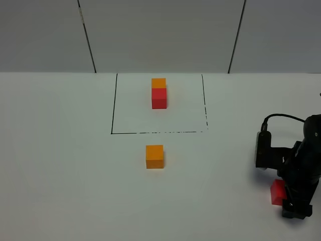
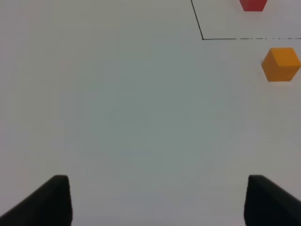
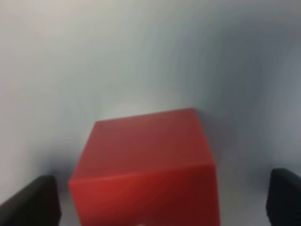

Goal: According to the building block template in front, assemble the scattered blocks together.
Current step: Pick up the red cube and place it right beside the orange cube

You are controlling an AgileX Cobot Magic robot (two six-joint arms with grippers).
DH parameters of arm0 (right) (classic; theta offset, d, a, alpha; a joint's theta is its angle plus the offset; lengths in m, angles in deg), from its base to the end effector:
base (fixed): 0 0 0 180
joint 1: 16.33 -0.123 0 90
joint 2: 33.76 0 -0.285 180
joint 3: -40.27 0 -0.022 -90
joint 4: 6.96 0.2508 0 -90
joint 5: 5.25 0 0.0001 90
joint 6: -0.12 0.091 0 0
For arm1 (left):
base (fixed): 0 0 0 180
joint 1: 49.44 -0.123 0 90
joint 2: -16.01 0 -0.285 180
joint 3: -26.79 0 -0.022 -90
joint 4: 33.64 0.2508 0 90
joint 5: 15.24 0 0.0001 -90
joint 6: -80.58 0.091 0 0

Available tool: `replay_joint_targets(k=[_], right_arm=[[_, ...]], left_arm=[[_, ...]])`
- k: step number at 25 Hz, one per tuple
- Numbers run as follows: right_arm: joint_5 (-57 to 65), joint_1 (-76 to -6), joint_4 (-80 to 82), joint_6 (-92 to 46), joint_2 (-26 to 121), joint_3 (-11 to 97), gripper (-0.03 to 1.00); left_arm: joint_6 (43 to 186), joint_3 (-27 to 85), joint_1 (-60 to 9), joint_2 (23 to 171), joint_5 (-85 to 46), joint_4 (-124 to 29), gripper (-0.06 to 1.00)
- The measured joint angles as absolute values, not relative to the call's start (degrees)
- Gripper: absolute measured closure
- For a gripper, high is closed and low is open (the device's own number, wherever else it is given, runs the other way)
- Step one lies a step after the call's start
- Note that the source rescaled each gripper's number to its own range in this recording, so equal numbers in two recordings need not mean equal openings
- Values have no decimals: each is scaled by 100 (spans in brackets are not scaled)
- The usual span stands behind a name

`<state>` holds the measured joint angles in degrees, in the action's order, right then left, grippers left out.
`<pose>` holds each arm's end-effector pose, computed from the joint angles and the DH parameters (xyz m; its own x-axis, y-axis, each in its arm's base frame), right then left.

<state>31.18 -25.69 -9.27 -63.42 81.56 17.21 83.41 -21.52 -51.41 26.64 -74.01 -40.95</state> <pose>0.3093 0.0488 0.1171 -0.2632 -0.9646 -0.0161 -0.9602 0.2635 -0.0925 0.0039 -0.0098 0.2820 -0.4625 -0.0328 -0.8860 0.0544 0.9964 -0.0653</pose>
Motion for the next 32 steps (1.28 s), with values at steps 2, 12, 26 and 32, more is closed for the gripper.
replay_joint_targets(k=[2,12,26,32], right_arm=[[3107,-2569,-915,-6342,8182,1721,17],[3077,-2564,-873,-6342,8313,1732,65],[3866,-2854,-1052,-6520,7973,2226,78],[4578,-3541,-1766,-6045,8127,3243,78]], left_arm=[[8341,-2152,-5141,2664,-7401,-4095,7],[8341,-2152,-5141,2664,-7401,-4095,7],[8341,-2152,-5141,2664,-7401,-4095,7],[8341,-2152,-5141,2664,-7401,-4095,7]])
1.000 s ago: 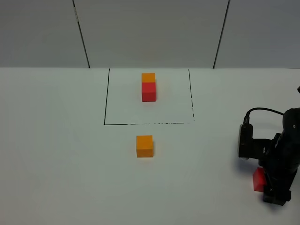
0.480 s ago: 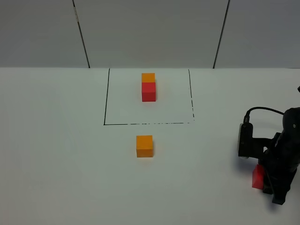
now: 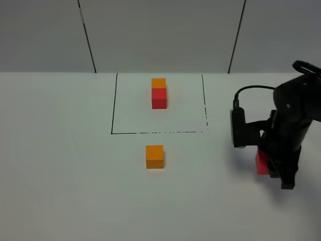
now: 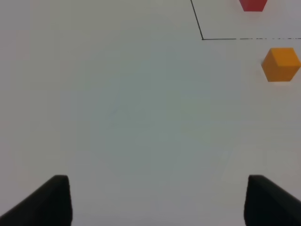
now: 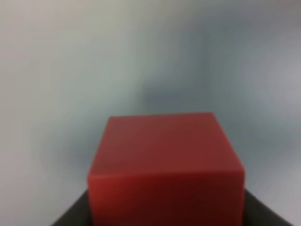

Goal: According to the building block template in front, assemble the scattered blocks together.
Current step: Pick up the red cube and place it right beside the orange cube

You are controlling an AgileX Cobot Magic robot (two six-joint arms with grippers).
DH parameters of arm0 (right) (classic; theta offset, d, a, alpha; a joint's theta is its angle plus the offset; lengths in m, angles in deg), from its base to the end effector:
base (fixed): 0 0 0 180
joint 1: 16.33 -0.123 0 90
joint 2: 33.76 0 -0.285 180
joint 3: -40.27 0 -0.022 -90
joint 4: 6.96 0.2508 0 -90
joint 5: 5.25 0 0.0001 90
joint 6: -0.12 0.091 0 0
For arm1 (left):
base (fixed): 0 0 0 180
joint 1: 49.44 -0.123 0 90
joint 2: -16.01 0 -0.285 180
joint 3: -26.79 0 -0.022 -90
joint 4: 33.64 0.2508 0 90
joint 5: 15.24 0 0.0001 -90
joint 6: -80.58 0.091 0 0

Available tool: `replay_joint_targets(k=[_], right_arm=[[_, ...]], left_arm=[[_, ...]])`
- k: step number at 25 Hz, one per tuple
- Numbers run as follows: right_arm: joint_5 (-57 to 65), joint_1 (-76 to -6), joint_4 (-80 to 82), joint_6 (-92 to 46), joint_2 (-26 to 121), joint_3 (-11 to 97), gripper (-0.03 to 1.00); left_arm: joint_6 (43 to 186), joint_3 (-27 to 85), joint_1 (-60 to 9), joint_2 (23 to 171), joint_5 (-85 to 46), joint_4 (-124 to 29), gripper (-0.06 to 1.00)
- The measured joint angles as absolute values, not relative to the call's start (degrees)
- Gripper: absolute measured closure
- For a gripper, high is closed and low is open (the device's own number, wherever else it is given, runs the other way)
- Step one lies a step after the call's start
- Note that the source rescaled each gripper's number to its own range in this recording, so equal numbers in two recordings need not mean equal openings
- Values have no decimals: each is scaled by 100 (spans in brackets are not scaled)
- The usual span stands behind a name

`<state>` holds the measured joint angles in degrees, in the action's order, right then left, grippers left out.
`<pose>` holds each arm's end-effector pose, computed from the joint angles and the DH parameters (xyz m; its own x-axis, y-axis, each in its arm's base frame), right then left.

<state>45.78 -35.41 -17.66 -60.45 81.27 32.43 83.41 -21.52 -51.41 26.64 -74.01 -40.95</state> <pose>0.3383 0.1031 0.1741 -0.0775 -0.9931 0.0881 -0.9849 0.0626 -0.1612 0.0039 -0.0098 0.2820 -0.4625 -0.0328 -0.8860 0.0544 0.9964 -0.0653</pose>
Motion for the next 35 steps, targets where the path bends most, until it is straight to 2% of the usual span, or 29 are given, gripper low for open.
replay_joint_targets(k=[9,19,35], right_arm=[[5595,-4118,-1809,-5683,9600,5135,78],[6179,-4621,-1750,-5020,10667,6554,78],[5808,-4981,-1230,-4738,10843,6903,78]], left_arm=[[8347,-2152,-5141,2664,-7401,-4095,7],[8352,-2152,-5141,2664,-7401,-4095,7],[8352,-2152,-5141,2664,-7401,-4095,7]])
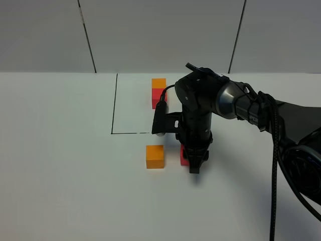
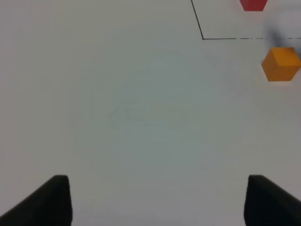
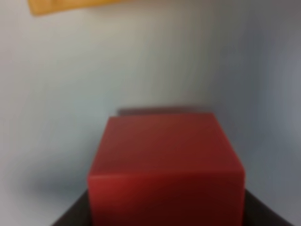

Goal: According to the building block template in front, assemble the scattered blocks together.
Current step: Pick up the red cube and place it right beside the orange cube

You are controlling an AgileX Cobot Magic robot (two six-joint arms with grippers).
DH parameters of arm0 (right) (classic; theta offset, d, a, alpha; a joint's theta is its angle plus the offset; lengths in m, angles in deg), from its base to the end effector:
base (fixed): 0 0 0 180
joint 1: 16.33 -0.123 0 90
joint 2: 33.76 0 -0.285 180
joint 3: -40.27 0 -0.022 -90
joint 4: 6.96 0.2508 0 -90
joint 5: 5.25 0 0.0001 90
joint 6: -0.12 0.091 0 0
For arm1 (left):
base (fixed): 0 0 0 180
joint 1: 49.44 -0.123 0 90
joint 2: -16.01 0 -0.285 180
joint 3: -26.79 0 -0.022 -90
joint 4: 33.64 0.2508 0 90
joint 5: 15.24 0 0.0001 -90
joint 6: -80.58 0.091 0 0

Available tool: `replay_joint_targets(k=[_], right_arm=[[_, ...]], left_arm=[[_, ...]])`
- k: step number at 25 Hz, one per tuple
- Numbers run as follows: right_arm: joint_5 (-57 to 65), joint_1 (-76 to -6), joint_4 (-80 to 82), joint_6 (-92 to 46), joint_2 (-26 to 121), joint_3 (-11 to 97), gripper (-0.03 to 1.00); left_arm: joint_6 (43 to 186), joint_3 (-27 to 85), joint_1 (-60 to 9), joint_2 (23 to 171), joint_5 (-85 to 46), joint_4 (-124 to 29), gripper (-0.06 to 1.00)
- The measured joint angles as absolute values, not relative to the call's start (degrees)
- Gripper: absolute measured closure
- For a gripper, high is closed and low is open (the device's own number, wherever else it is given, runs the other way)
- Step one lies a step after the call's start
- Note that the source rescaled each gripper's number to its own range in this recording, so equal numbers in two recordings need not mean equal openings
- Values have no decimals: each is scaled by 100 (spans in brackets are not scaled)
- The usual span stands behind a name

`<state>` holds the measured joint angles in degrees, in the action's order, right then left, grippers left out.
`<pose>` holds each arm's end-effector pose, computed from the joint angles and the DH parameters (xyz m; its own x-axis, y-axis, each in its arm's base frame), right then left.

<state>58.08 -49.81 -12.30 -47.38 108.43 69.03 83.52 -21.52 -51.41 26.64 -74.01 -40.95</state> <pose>0.3955 0.2525 0.1276 -0.1189 -0.9926 0.0260 -0.9884 0.1158 -0.0980 0.0039 -0.0098 0.2820 -0.4624 -0.0309 -0.8861 0.0553 0.9964 -0.0636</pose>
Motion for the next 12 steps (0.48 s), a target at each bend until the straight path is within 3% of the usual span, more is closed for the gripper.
replay_joint_targets(k=[12], right_arm=[[5937,-5116,-1034,-4732,11091,7254,78]], left_arm=[[8352,-2152,-5141,2664,-7401,-4095,7]])
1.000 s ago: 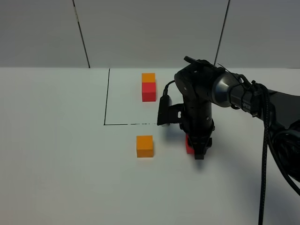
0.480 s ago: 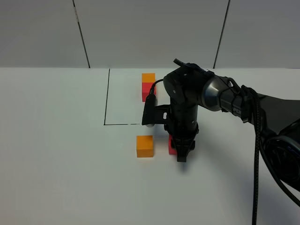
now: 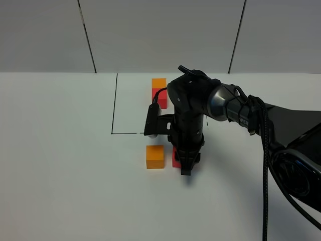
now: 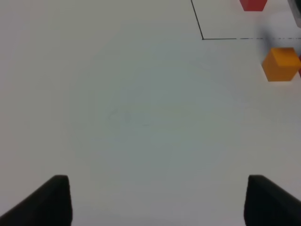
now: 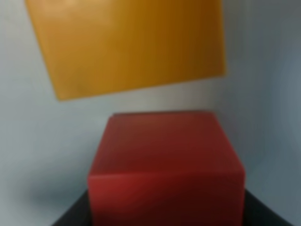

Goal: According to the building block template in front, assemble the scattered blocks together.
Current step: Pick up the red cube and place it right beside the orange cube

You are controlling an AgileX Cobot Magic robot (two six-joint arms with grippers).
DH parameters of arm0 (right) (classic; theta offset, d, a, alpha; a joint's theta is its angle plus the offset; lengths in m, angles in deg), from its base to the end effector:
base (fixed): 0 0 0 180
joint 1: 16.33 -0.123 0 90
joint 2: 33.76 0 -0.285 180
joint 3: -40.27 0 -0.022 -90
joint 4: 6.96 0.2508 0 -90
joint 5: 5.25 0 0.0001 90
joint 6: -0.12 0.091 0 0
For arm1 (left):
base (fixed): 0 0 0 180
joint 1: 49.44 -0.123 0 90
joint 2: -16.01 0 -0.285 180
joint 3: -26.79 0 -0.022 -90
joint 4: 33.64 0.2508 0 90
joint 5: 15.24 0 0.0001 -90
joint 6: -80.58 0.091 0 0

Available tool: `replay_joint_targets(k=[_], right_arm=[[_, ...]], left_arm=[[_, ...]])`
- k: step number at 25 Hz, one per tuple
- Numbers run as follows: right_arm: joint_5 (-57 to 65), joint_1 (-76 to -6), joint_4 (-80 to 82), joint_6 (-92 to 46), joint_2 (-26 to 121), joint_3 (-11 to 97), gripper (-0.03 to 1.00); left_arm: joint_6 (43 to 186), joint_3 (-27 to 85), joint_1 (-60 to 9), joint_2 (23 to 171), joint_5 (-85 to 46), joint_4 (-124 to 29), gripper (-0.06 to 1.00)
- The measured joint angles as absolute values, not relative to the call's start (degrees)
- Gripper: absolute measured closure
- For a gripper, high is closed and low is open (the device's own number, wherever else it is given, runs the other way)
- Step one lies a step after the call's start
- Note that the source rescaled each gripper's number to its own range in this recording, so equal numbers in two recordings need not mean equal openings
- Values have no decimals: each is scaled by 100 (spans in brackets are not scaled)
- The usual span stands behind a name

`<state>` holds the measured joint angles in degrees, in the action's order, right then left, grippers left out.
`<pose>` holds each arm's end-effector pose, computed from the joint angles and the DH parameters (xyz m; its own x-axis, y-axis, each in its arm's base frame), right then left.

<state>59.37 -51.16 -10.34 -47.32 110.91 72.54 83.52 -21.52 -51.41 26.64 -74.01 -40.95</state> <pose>0.3947 0.2687 0.1218 -0.1110 -0.9938 0.0055 -0.9911 0.1103 -0.0747 0.0039 -0.0098 0.2820 -0.4624 -0.0309 -0.8861 0.0553 0.9964 -0.0636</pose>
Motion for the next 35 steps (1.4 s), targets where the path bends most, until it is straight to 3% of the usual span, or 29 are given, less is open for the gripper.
replay_joint_targets(k=[35], right_arm=[[5891,-5158,-979,-5151,11114,7274,78]], left_arm=[[8346,-2152,-5141,2664,-7401,-4095,7]])
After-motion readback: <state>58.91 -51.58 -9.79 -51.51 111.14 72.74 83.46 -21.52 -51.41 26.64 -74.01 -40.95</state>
